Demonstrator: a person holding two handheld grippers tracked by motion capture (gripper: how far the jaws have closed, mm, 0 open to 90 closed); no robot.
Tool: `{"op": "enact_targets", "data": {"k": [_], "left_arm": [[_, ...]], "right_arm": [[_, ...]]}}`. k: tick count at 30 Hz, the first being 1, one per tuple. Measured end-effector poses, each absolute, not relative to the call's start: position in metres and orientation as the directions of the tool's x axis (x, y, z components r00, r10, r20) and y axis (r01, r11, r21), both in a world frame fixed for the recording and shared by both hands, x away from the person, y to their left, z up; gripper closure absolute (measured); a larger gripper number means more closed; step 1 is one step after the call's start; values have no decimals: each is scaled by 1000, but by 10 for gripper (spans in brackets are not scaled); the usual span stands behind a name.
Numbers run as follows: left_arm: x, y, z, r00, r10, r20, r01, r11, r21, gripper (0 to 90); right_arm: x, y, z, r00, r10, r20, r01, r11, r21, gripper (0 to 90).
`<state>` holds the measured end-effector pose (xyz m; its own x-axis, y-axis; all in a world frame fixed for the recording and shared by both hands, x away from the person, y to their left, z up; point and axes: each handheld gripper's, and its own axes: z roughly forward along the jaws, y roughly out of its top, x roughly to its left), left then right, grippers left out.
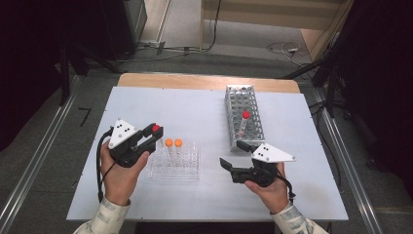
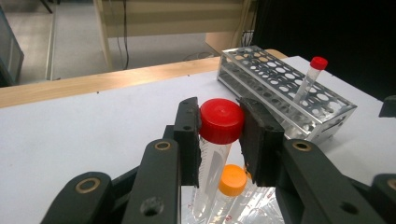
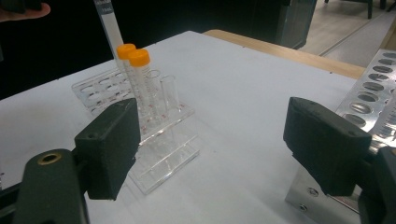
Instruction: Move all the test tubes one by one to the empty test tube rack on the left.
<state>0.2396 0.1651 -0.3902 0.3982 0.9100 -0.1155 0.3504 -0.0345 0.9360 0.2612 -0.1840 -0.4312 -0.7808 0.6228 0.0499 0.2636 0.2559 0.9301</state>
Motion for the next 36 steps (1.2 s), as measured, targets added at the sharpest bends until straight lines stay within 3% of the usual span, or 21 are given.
{"op": "enact_targets", "data": {"k": [28, 33, 34, 35, 36], "left_arm": [[243, 163, -408, 393, 912, -117, 406, -58, 912, 643], [243, 161, -408, 395, 908, -139, 404, -36, 914, 443], [243, 160, -407, 392, 909, -143, 406, -31, 913, 443], [243, 160, -407, 392, 908, -147, 410, -30, 911, 355], [243, 159, -407, 392, 907, -154, 415, -25, 910, 328]], "right_arm": [[261, -184, -432, -778, 627, 45, 266, 264, 927, 173], [265, -186, -434, -758, 651, 27, 263, 267, 927, 172], [265, -186, -434, -758, 651, 27, 263, 267, 927, 172], [268, -189, -434, -742, 670, 28, 268, 259, 928, 172], [270, -190, -434, -732, 681, 28, 271, 254, 929, 172]]}}
